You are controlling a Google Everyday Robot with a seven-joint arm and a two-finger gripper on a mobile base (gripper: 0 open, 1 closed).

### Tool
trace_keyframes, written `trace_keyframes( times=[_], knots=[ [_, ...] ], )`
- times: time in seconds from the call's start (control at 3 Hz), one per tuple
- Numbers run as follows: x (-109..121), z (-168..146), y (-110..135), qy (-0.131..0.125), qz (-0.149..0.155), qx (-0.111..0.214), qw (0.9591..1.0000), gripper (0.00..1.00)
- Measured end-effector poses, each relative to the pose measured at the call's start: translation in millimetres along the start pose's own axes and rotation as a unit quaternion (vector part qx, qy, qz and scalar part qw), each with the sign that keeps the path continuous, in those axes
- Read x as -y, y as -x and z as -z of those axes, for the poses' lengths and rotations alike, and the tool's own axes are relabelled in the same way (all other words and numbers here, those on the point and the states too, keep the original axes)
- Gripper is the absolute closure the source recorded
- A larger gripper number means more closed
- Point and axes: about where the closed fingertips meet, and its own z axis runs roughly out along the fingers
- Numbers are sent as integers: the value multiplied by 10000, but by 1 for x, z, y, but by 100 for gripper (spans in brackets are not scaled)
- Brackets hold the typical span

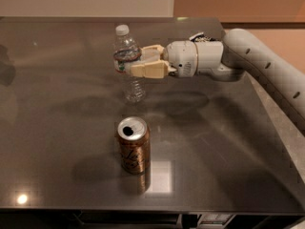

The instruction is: Place water bottle upright

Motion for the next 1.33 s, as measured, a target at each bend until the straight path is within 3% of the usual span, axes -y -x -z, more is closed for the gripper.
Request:
trace_keyframes(
  times=[0.67,1.33],
  knots=[
    [3,-1,-6,-57,5,296,9995,100],
    [6,-1,-17,-137,-50,361,9992,100]
  ],
)
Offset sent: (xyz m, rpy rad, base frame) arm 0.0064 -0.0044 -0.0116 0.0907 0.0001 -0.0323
